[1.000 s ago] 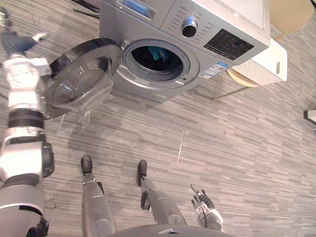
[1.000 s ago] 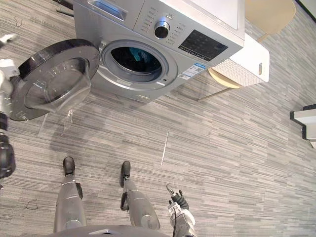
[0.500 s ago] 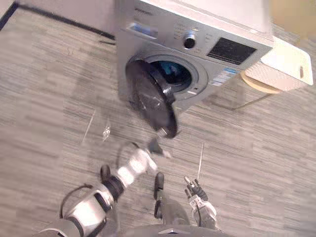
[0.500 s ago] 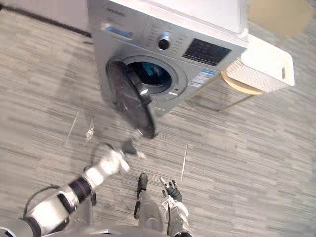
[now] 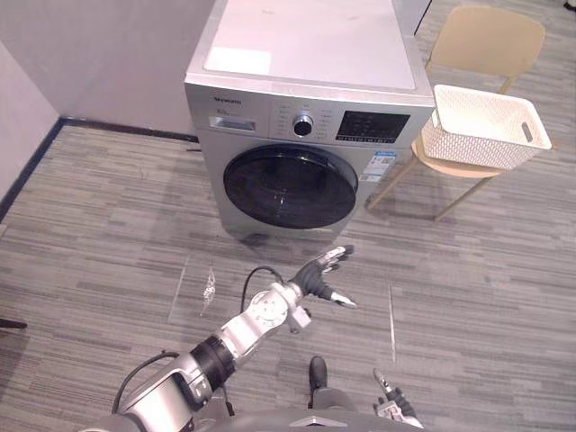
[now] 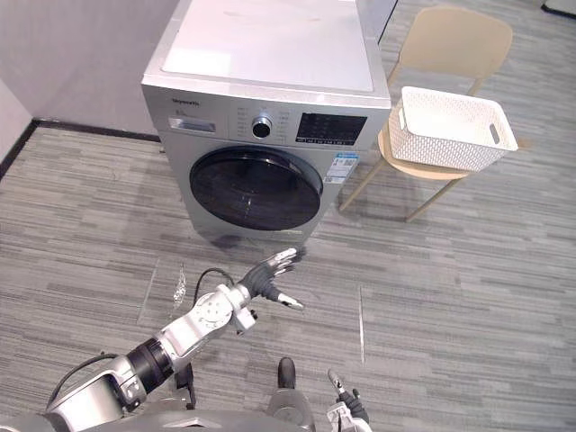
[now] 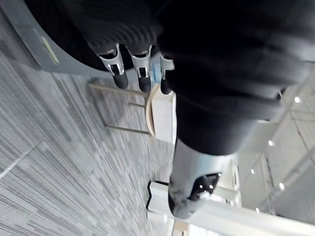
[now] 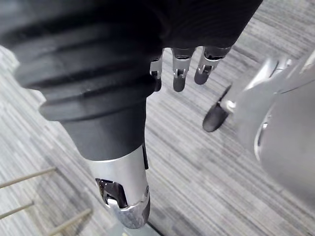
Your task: Pick up the laundry basket with both hands and put the clothes into the washing machine.
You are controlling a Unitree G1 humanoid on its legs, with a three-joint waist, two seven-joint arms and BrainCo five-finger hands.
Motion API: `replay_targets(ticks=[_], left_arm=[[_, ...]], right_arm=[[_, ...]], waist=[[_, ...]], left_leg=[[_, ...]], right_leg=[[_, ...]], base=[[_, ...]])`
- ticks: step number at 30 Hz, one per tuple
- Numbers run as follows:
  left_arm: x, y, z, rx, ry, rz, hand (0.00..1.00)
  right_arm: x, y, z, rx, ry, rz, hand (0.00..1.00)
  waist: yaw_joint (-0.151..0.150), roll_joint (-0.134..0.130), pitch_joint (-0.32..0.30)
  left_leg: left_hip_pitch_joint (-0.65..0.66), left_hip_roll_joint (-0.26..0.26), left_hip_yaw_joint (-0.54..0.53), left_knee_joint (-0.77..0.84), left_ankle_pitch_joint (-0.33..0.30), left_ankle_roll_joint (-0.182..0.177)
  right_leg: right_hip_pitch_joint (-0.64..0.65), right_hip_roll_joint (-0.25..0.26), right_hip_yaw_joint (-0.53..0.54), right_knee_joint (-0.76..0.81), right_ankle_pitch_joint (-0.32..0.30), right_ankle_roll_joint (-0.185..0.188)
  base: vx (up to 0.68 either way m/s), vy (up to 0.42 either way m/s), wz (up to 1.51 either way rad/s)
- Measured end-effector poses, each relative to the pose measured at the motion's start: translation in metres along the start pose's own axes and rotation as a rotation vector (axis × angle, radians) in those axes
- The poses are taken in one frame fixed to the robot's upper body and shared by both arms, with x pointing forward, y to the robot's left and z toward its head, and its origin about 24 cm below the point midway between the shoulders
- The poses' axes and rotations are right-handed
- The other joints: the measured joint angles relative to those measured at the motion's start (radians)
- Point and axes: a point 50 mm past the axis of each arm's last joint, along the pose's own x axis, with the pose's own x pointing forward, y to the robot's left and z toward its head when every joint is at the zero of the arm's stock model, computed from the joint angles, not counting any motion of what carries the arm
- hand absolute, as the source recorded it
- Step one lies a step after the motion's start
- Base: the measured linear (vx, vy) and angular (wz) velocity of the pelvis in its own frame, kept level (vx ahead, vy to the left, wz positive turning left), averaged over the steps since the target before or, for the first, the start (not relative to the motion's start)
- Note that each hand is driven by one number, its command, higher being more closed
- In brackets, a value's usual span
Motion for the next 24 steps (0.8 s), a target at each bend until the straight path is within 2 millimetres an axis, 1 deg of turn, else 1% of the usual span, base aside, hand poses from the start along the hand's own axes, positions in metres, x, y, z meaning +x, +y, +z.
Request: replay_targets(ticks=[1,3,5,6,7,8,9,10,11,13,14,15,16,18,19,21,24], left_arm=[[-0.008,0.012,-0.019,-0.024,0.071,0.058,0.0],[-0.018,0.023,-0.038,-0.043,0.146,0.112,0.0],[-0.054,0.048,-0.089,-0.069,0.362,0.248,0.0],[-0.064,0.052,-0.101,-0.069,0.421,0.278,0.0],[-0.087,0.059,-0.124,-0.074,0.538,0.334,0.0],[-0.099,0.062,-0.135,-0.088,0.594,0.369,0.0],[-0.126,0.069,-0.153,-0.122,0.696,0.449,0.0],[-0.15,0.072,-0.168,-0.175,0.782,0.539,0.0],[-0.163,0.073,-0.174,-0.198,0.82,0.586,0.0],[-0.198,0.077,-0.186,-0.262,0.895,0.726,0.0],[-0.207,0.078,-0.188,-0.27,0.912,0.758,0.0],[-0.211,0.078,-0.189,-0.269,0.922,0.769,0.0],[-0.221,0.076,-0.192,-0.276,0.944,0.802,0.0],[-0.227,0.072,-0.195,-0.299,0.951,0.827,0.0],[-0.226,0.07,-0.195,-0.318,0.947,0.839,0.0],[-0.223,0.068,-0.195,-0.334,0.937,0.846,0.0],[-0.217,0.072,-0.192,-0.339,0.912,0.873,0.0]], right_arm=[[-0.001,0.0,-0.006,0.003,0.022,-0.003,0.0],[-0.001,0.0,-0.01,0.003,0.045,-0.004,0.0],[-0.001,-0.001,-0.016,-0.04,0.077,-0.007,0.0],[-0.001,0.0,-0.016,-0.06,0.081,-0.003,0.0],[0.0,0.003,-0.018,-0.105,0.098,0.005,0.0],[0.0,0.005,-0.019,-0.124,0.103,0.012,0.0],[0.002,0.011,-0.018,-0.138,0.107,0.029,0.0],[0.002,0.01,-0.019,-0.163,0.116,0.026,0.0],[0.003,0.011,-0.019,-0.173,0.121,0.03,0.0],[0.006,0.023,-0.014,-0.199,0.113,0.065,0.0],[0.007,0.027,-0.013,-0.21,0.11,0.079,0.0],[0.007,0.029,-0.013,-0.212,0.109,0.087,0.0],[0.008,0.036,-0.013,-0.215,0.108,0.109,0.0],[0.008,0.044,-0.014,-0.24,0.112,0.151,0.0],[0.008,0.049,-0.014,-0.245,0.112,0.171,0.0],[0.008,0.052,-0.015,-0.258,0.114,0.181,0.0],[0.008,0.055,-0.017,-0.262,0.119,0.2,0.0]], waist=[[0.0,0.002,-0.004],[0.002,0.001,-0.004],[0.009,-0.003,-0.012],[0.009,-0.005,-0.014],[0.01,-0.011,-0.019],[0.012,-0.013,-0.02],[0.016,-0.017,-0.022],[0.028,-0.021,-0.022],[0.035,-0.023,-0.023],[0.055,-0.023,-0.024],[0.058,-0.023,-0.024],[0.06,-0.024,-0.023],[0.075,-0.029,-0.026],[0.084,-0.034,-0.032],[0.083,-0.034,-0.032],[0.083,-0.036,-0.032],[0.084,-0.052,-0.029]], left_leg=[[0.001,-0.002,-0.008,0.0,0.001,0.0],[0.003,-0.002,-0.011,0.0,0.0,-0.001],[0.006,-0.005,-0.014,-0.001,-0.002,-0.004],[0.007,-0.005,-0.014,-0.001,-0.003,-0.005],[0.007,-0.005,-0.015,-0.001,-0.003,-0.006],[0.007,-0.005,-0.016,-0.001,-0.004,-0.006],[0.008,-0.007,-0.02,-0.001,-0.004,-0.007],[0.014,-0.008,-0.022,-0.001,-0.006,-0.007],[0.016,-0.009,-0.023,-0.001,-0.006,-0.005],[0.018,-0.012,-0.035,-0.001,-0.005,-0.001],[0.022,-0.015,-0.046,-0.001,-0.006,-0.001],[0.028,-0.017,-0.051,-0.001,-0.007,0.0],[0.047,-0.021,-0.051,-0.002,-0.016,0.0],[0.055,-0.026,-0.053,-0.002,-0.023,-0.001],[0.056,-0.03,-0.058,-0.002,-0.027,-0.002],[0.055,-0.034,-0.062,-0.002,-0.032,-0.003],[0.043,-0.03,-0.04,-0.001,-0.042,-0.004]], right_leg=[[0.007,-0.001,-0.006,-0.005,-0.004,0.005],[0.012,-0.001,-0.007,-0.009,-0.006,0.001],[0.017,-0.002,-0.011,-0.023,-0.006,-0.001],[0.019,-0.002,-0.012,-0.024,-0.006,-0.001],[0.022,-0.002,-0.016,-0.028,-0.006,-0.001],[0.026,-0.002,-0.021,-0.03,-0.006,-0.001],[0.038,-0.002,-0.029,-0.033,-0.003,-0.001],[0.048,-0.003,-0.033,-0.037,0.0,0.002],[0.05,-0.004,-0.034,-0.037,0.001,0.002],[0.062,-0.006,-0.051,-0.037,0.002,0.0],[0.074,-0.008,-0.061,-0.037,-0.001,0.002],[0.085,-0.008,-0.065,-0.038,-0.003,0.003],[0.102,-0.012,-0.066,-0.035,-0.013,0.005],[0.106,-0.017,-0.069,-0.028,-0.029,0.005],[0.109,-0.021,-0.074,-0.025,-0.035,0.007],[0.111,-0.024,-0.078,-0.022,-0.047,-0.002],[0.078,-0.025,-0.055,-0.011,-0.049,0.001]], base=[[-0.05,0.023,0.13],[-0.05,0.019,0.06],[-0.04,0.017,0.02],[-0.02,0.011,0.04],[0.01,0.001,0.05],[0.04,-0.003,0.11],[0.05,-0.003,0.12],[0.05,-0.002,0.12],[0.04,0.0,0.09],[0.04,-0.002,0.19],[0.03,0.0,0.26],[0.04,0.006,0.21],[0.04,0.01,0.1],[0.02,0.013,0.08],[0.02,0.015,0.13],[0.02,0.013,0.07],[0.01,0.003,-0.2]])
